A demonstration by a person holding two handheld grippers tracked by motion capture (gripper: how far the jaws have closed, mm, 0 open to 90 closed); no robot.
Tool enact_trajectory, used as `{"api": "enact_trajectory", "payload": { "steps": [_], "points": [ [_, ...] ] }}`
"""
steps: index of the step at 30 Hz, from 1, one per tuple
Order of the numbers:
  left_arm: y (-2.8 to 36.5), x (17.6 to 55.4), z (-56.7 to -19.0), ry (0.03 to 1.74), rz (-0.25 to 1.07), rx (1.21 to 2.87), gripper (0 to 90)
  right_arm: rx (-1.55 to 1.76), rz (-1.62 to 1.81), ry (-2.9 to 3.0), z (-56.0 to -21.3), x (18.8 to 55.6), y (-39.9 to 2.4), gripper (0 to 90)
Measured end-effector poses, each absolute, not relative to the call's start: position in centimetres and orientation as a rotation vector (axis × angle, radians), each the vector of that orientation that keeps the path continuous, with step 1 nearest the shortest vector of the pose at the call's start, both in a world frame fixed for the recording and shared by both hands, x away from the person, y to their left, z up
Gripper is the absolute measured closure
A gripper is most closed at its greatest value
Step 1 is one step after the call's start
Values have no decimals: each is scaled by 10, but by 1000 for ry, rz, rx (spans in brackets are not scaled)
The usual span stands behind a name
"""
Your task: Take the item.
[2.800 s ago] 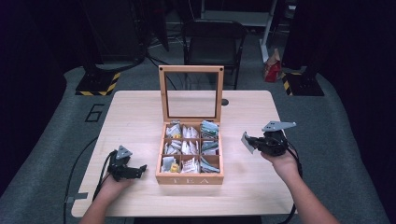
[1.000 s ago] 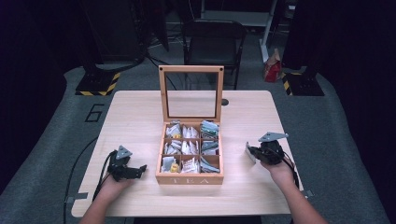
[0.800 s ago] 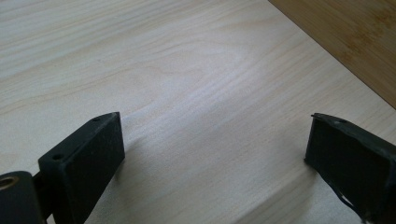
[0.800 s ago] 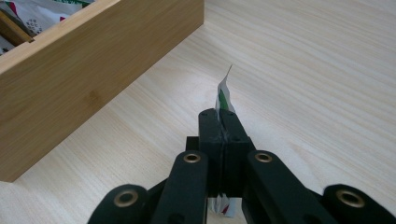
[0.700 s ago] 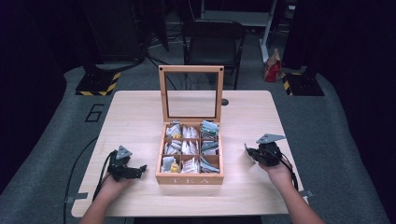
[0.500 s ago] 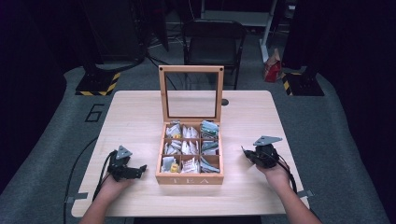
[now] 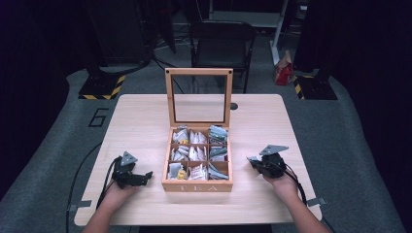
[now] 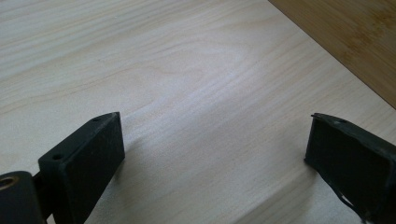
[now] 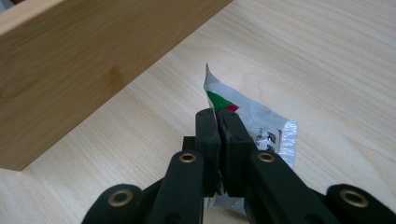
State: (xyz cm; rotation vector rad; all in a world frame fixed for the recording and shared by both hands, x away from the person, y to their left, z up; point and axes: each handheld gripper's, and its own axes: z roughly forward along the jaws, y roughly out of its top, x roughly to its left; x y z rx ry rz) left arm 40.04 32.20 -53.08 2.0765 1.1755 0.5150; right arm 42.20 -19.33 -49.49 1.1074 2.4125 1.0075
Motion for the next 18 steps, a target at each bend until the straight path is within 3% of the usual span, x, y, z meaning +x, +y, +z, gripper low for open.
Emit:
{"api": "enact_trajectory", "payload": {
  "steps": [8,18],
  "points": [
    [322,400,-531,1176,515,2076,41,1102,990,2447,-499,422,-191,840],
    [322,400,-531,1176,514,2075,41,1125,1014,2456,-502,420,-187,688]
  ]
}}
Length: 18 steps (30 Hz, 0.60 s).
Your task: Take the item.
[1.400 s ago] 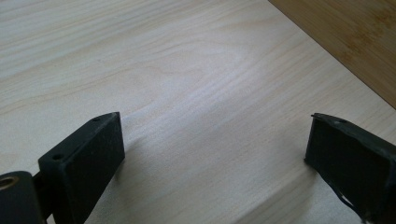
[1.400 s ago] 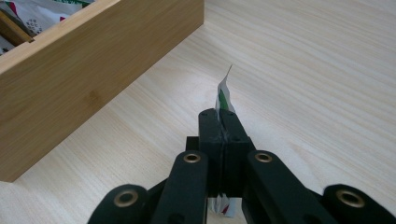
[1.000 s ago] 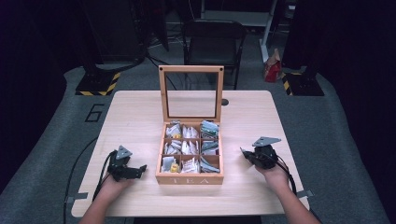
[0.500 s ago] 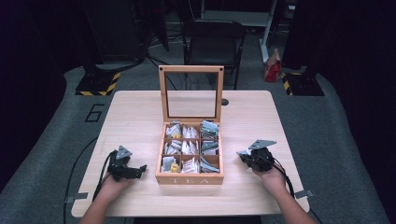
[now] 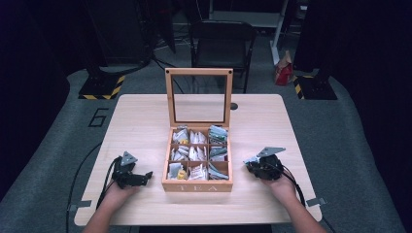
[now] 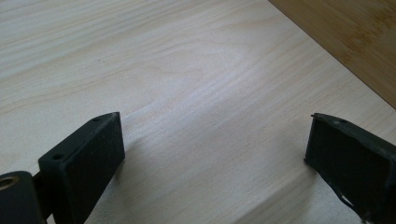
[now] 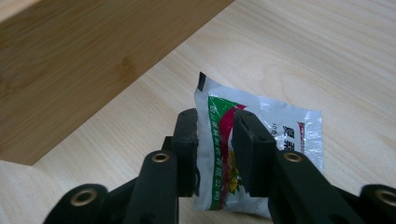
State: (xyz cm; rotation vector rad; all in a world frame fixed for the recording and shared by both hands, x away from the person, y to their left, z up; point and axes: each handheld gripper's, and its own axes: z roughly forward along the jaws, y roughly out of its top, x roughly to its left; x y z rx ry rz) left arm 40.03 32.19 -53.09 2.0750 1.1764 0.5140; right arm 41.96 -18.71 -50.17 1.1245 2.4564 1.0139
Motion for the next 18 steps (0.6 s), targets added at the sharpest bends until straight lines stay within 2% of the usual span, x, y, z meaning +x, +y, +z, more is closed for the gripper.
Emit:
{"api": "enact_trajectory", "payload": {
  "steps": [6,18],
  "points": [
    [322,400,-531,1176,514,2076,41,1126,1041,2468,-500,418,-187,587],
    [322,400,-531,1176,515,2075,41,1113,1094,2437,-485,414,-184,542]
  ]
}}
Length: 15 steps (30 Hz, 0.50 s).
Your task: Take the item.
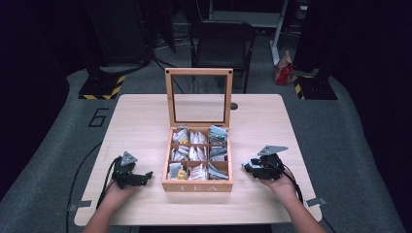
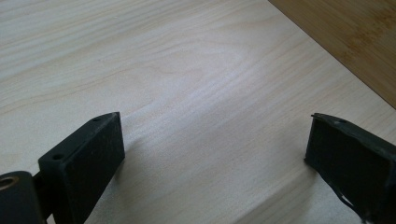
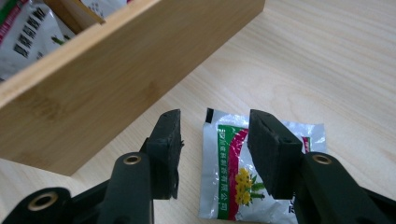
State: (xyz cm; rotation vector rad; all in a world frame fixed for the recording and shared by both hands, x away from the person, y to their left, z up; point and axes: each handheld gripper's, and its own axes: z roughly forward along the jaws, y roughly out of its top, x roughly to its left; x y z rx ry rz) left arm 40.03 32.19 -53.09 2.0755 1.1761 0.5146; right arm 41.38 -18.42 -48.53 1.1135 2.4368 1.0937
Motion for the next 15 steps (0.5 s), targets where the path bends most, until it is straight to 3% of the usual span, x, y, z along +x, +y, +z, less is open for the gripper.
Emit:
{"api": "enact_trajectory", "payload": {
  "steps": [15],
  "points": [
    [322,400,-531,1178,516,2072,41,1175,1134,2347,-468,411,-203,540]
  ]
}}
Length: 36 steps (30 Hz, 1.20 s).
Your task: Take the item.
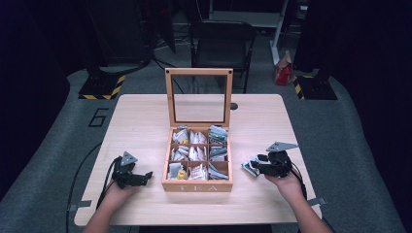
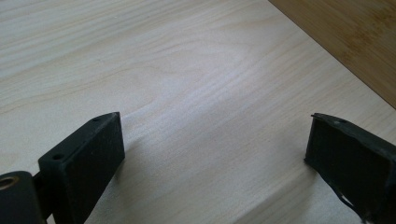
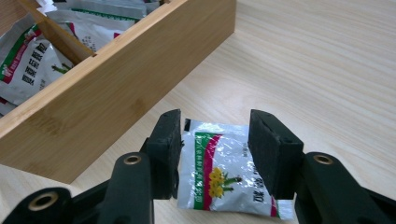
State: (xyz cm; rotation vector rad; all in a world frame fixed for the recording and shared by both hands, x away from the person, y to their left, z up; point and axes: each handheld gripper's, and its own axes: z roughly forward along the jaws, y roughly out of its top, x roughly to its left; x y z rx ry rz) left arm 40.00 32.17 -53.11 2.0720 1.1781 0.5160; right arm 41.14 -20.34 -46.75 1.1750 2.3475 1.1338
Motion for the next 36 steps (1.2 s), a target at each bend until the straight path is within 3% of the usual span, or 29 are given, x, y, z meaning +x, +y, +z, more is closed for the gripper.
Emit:
{"api": "enact_trajectory", "payload": {
  "steps": [36],
  "points": [
    [322,400,-531,1178,516,2073,41,1288,1034,2264,-492,407,-234,530]
  ]
}}
